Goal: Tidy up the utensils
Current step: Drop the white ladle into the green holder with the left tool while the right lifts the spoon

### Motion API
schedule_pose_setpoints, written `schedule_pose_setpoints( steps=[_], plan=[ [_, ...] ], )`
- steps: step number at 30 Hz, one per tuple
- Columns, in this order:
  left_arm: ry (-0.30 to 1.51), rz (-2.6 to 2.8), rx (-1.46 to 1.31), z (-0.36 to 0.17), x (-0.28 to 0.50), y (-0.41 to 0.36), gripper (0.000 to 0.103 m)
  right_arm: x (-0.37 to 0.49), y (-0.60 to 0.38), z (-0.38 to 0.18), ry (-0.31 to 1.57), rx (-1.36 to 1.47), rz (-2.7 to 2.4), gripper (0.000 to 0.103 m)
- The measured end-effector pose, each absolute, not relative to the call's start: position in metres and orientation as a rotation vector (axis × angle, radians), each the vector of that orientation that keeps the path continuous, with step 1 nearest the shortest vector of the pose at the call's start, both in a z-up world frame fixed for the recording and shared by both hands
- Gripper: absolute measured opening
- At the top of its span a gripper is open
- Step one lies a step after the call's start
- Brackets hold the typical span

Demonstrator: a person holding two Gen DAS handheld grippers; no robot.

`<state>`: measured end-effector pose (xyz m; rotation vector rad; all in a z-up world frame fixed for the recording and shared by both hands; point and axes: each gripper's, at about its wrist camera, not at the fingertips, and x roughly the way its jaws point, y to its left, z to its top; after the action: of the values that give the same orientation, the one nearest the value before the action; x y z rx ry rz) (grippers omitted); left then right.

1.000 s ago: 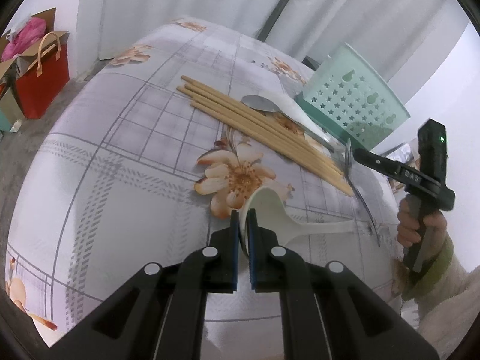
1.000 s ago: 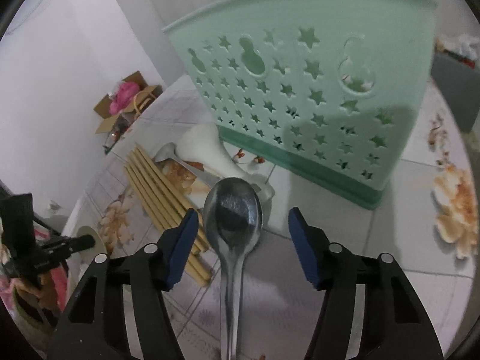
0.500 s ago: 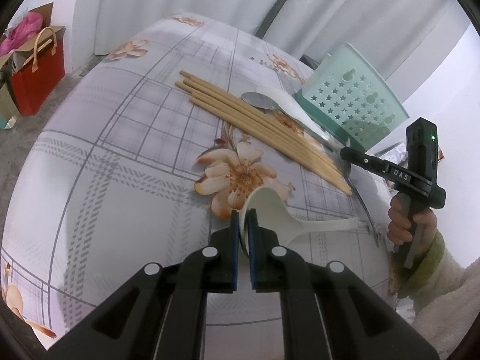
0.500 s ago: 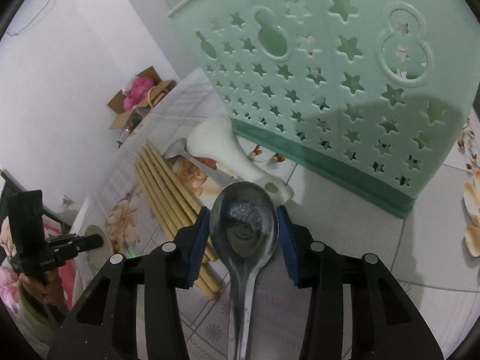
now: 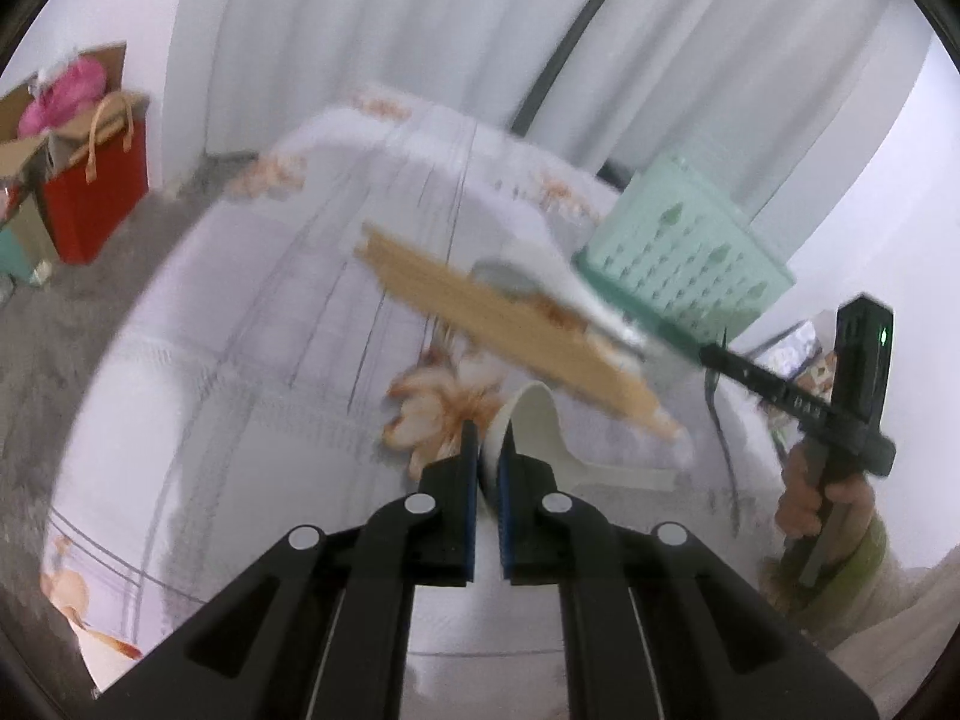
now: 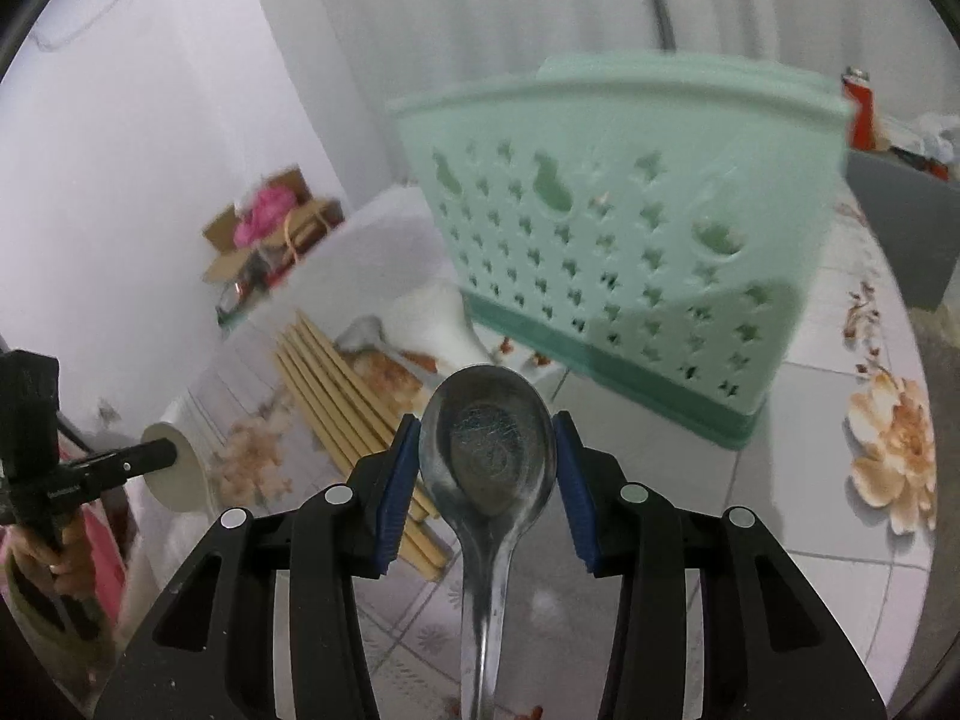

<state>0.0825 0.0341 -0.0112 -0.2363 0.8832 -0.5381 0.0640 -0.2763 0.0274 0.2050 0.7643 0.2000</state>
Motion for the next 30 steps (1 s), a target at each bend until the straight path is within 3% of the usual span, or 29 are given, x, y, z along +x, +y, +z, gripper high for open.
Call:
schedule_pose_setpoints(
  steps=[8,14,30],
  plan=[
    [0.623,-0.579,-0.305,0.079,0.113,0.025,0.005,0.033,-0.305,0.055,0.608,0.288,0.181,0.041],
    [0.459,-0.602,-0.164,0.142,0.152,-0.025,0.005,0.022,-0.318,0.068,0.539,0.32,0.17,0.041],
    [0.492,-0.52,0.495,0.151,0.204,-0.147,0.005,0.013,-0.333,0.083,0.478,0.341,0.19,0.041]
  ],
)
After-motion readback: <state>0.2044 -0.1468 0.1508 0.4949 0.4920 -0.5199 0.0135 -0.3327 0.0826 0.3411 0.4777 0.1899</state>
